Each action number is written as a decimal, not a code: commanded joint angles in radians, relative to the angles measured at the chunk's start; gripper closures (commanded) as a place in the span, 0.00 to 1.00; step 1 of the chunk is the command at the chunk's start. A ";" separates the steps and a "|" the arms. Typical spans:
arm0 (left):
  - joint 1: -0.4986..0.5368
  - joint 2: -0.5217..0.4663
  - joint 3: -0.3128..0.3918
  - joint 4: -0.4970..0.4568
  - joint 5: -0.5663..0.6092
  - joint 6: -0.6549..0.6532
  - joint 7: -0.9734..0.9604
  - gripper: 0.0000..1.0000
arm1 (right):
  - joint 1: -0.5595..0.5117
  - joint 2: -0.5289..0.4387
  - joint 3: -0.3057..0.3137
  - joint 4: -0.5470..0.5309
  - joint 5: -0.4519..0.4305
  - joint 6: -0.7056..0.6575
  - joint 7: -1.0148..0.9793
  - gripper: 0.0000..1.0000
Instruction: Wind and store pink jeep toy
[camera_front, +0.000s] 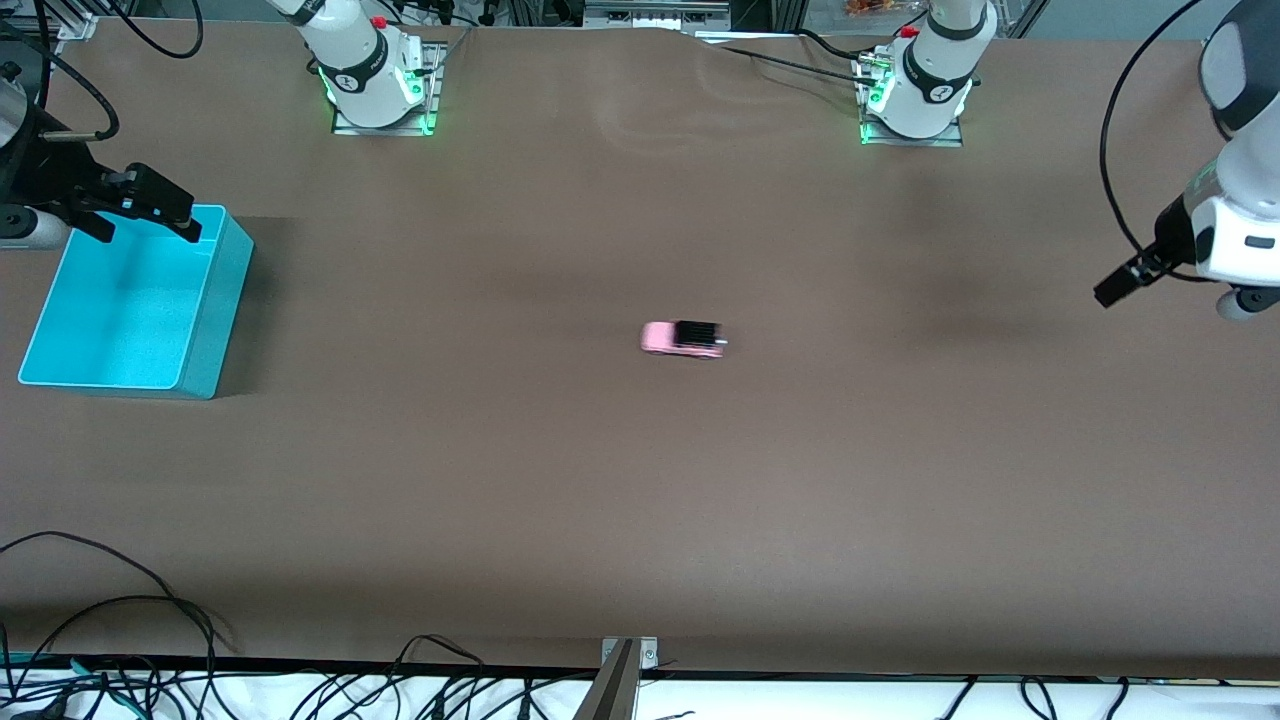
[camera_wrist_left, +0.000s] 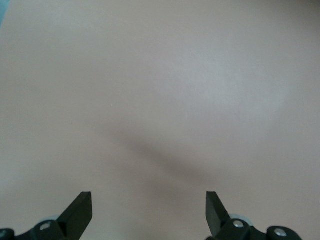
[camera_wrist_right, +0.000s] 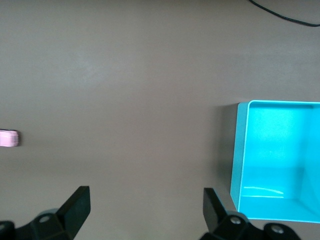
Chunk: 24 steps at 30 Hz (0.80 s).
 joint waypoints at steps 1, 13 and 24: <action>-0.021 0.000 0.019 0.119 -0.064 -0.148 0.229 0.00 | 0.001 -0.014 -0.005 -0.014 0.010 -0.003 -0.001 0.00; -0.148 -0.003 0.077 0.223 -0.123 -0.264 0.300 0.00 | 0.002 -0.013 -0.011 -0.014 0.010 -0.003 -0.001 0.00; -0.122 0.015 0.088 0.285 -0.250 -0.287 0.309 0.00 | 0.001 -0.013 -0.011 -0.014 0.010 -0.003 -0.001 0.00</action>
